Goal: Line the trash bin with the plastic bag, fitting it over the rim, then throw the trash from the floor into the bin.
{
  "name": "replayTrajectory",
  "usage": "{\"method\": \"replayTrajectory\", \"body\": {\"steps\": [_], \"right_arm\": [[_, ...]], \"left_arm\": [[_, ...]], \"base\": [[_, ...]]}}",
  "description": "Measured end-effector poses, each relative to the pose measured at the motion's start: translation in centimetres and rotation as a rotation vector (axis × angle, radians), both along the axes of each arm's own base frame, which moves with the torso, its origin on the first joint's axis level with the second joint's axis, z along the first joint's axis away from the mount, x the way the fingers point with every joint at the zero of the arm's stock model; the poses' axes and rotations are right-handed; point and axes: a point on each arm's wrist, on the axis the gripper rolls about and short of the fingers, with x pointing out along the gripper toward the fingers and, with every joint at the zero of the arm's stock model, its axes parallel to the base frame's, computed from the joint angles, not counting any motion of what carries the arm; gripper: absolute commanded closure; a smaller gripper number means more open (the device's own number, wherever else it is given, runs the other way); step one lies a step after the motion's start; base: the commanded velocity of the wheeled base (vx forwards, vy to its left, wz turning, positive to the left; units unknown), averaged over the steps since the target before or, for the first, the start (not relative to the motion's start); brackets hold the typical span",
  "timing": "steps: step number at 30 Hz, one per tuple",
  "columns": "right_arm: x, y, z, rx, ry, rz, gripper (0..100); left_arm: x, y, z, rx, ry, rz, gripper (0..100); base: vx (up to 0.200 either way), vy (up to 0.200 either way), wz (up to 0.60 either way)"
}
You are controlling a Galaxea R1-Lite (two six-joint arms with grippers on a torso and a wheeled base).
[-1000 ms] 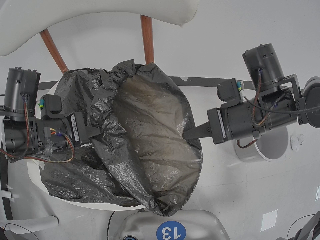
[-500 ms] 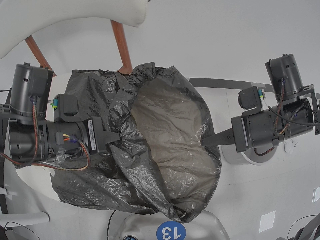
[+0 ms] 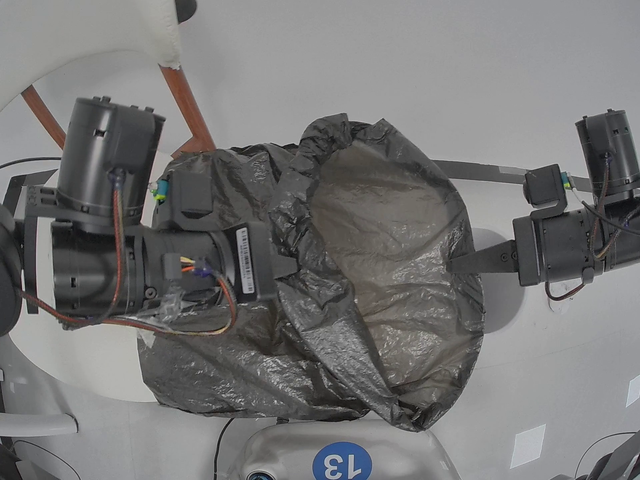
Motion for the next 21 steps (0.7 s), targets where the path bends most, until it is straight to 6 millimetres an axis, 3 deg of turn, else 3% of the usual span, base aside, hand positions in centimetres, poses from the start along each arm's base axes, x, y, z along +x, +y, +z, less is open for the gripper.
{"method": "replayTrajectory", "body": {"steps": [10,21], "right_arm": [[-1.8,-3.2,1.0,0.024,-0.043,-0.082,100],[-3.6,-4.9,1.0,0.032,-0.062,-0.119,100]], "left_arm": [[0.1,-3.9,1.3,-0.012,-0.046,-0.045,100],[0.0,-5.2,1.3,-0.021,-0.031,-0.06,100]], "base": [[0.0,-0.2,0.0],[0.0,-0.2,0.0]]}}
